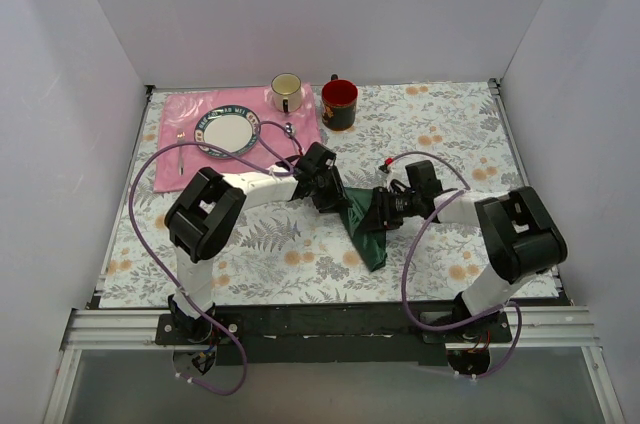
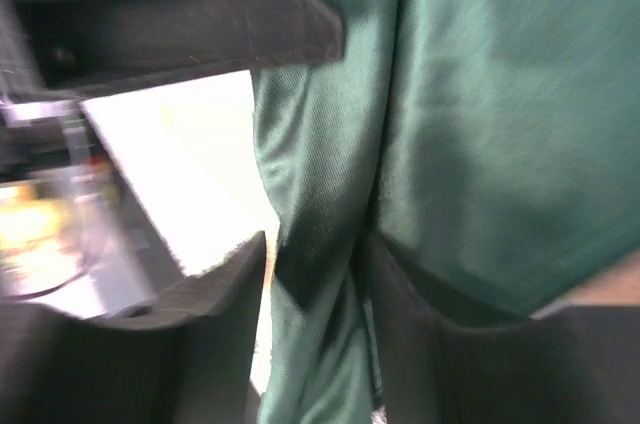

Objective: Fold the napkin, place the utensils inside, and roll it up
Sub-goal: Roll the napkin with the utensil

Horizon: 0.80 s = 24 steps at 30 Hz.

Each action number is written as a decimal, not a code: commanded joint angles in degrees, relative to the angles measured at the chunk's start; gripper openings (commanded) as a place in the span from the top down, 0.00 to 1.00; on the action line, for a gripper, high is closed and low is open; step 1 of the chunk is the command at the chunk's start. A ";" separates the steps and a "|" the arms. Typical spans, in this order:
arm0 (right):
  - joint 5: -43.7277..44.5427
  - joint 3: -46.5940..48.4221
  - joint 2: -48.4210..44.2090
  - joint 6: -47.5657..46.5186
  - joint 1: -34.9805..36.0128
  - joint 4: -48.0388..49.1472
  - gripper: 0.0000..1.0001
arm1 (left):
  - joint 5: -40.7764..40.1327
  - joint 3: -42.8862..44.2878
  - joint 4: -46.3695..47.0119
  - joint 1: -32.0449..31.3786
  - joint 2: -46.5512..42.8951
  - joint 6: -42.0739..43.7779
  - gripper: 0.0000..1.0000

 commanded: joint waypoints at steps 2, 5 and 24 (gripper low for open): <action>17.93 9.15 -8.79 -14.70 4.89 -21.90 0.40 | -0.76 0.36 -4.40 0.08 2.56 2.74 0.71; 28.64 11.89 -11.52 -17.09 10.41 -26.93 0.32 | -0.40 0.45 -4.57 0.08 2.47 2.83 0.71; 79.82 18.22 1.38 -10.86 40.77 -32.31 0.30 | 5.66 1.77 -4.66 1.49 5.20 1.87 0.73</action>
